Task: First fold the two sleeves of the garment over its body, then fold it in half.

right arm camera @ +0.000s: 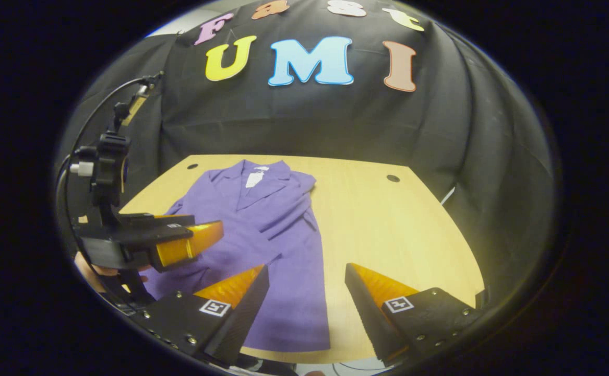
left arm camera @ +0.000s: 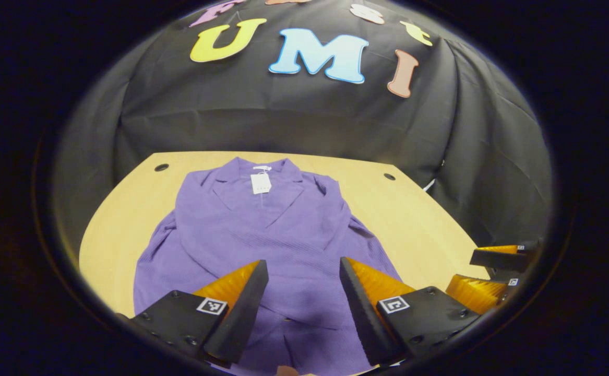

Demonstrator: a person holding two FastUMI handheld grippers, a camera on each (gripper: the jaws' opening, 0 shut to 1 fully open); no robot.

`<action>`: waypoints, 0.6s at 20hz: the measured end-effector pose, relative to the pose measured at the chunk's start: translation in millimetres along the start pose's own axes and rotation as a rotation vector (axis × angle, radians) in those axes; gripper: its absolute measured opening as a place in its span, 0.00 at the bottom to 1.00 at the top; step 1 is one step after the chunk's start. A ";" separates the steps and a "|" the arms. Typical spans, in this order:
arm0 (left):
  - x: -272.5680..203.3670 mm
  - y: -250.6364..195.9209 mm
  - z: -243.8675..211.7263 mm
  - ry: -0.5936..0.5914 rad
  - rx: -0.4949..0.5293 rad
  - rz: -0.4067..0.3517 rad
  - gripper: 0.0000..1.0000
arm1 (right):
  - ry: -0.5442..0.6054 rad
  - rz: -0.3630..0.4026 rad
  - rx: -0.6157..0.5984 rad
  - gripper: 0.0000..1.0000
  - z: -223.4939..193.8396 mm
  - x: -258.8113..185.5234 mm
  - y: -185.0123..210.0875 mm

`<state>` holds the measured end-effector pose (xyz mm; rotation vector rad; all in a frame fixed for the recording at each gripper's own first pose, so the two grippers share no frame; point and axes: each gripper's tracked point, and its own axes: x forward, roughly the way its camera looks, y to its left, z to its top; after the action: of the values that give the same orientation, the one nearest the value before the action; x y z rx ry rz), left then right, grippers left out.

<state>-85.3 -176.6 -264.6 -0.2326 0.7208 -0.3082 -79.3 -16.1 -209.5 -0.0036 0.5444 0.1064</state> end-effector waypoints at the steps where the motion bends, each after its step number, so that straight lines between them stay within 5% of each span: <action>1: -4.9 8.5 -1.1 -0.002 -0.006 0.005 0.89 | 0.007 -0.006 0.007 0.92 -4.2 0.5 0.4; 12: -80.7 131.1 -37.4 0.012 0.003 0.127 0.90 | 0.108 -0.093 0.148 0.92 -65.6 -0.6 -6.5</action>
<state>-142.2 -30.0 -283.7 -0.1813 0.7439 -0.1899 -113.1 -24.7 -265.5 0.1102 0.6576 -0.0253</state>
